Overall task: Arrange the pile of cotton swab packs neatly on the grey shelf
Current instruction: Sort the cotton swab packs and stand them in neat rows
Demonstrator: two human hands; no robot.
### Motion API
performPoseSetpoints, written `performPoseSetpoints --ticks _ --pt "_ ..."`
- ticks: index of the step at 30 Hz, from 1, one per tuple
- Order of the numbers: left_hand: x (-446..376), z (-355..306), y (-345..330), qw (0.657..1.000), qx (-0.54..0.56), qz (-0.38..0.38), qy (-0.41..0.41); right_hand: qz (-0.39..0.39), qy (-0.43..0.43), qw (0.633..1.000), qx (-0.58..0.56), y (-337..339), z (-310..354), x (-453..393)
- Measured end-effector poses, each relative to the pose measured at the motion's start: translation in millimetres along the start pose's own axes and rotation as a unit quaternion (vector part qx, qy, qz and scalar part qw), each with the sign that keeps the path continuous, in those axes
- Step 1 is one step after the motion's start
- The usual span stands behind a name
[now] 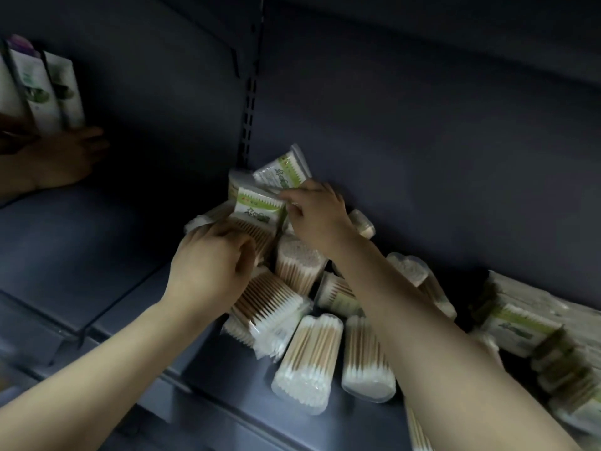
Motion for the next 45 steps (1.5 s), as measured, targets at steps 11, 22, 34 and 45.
performPoseSetpoints --ticks 11,22,34,45 --pt "-5.8 -2.2 9.0 0.999 -0.019 -0.009 0.024 -0.029 -0.002 0.996 -0.084 2.3 2.4 -0.8" --pt "-0.9 -2.0 10.6 0.999 0.005 -0.029 0.025 -0.074 -0.012 0.981 -0.178 7.9 10.6 4.3" --pt "-2.8 -36.1 13.3 0.995 0.087 -0.036 -0.02 -0.199 0.015 0.938 -0.285 44.9 5.9 33.4" --pt "8.5 -71.4 25.0 0.981 0.179 -0.064 -0.021 -0.282 -0.006 0.905 -0.319 84.0 -29.2 69.9"
Point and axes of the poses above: each hand's wrist, its own x-axis away from the middle knuckle, its own y-axis out of the back of the hand, z = x × y, the point moved 7 cm from there along -x, towards the middle knuckle, and after that the axes turned 4 degrees about -x, right-handed, at the moved point
